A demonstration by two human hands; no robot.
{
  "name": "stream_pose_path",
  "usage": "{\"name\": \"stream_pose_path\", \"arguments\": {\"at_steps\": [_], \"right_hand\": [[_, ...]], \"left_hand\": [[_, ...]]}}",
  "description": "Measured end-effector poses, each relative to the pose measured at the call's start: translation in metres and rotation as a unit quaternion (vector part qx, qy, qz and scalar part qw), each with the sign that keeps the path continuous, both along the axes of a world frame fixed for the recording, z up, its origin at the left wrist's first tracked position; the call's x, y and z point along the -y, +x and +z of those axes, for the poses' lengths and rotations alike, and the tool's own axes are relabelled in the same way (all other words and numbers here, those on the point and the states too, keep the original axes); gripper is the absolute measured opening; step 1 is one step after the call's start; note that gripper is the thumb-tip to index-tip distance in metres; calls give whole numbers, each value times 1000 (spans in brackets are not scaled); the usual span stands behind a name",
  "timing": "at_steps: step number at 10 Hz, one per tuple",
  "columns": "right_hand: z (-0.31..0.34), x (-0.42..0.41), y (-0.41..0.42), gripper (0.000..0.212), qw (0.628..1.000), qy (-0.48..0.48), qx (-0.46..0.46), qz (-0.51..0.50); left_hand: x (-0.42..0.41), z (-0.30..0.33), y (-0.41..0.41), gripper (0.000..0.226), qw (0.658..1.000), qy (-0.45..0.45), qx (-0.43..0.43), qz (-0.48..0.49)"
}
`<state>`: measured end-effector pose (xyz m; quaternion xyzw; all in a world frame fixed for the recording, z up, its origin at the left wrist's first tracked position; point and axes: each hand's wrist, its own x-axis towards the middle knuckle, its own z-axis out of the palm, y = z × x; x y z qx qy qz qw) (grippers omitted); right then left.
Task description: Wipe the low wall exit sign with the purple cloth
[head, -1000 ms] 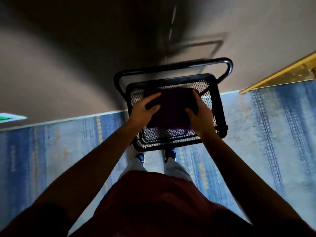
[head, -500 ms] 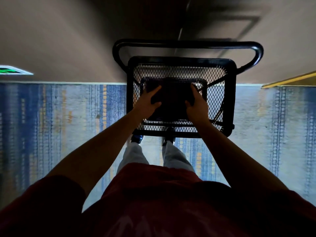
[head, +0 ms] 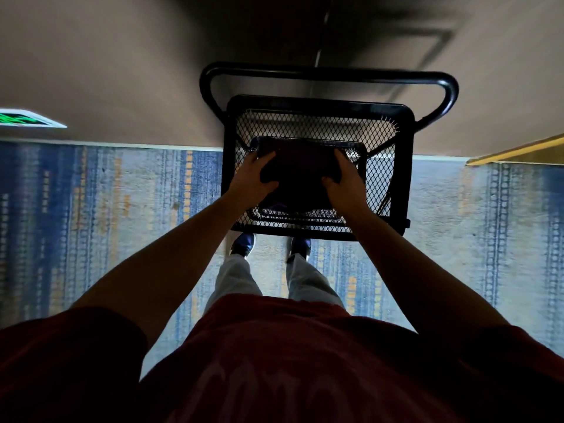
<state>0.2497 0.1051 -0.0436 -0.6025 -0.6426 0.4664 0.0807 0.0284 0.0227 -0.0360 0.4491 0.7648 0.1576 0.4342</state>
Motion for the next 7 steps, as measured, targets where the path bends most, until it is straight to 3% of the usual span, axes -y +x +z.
{"name": "stream_pose_path", "arguments": {"at_steps": [3, 5, 7], "right_hand": [[17, -3, 1, 64, 1000, -10, 5, -23], [40, -3, -5, 68, 996, 0, -5, -84], [58, 21, -15, 71, 986, 93, 36, -135]], "left_hand": [[12, 21, -9, 65, 999, 32, -38, 7], [14, 46, -25, 62, 993, 110, -30, -33], [20, 60, -59, 63, 980, 168, -16, -110]]}}
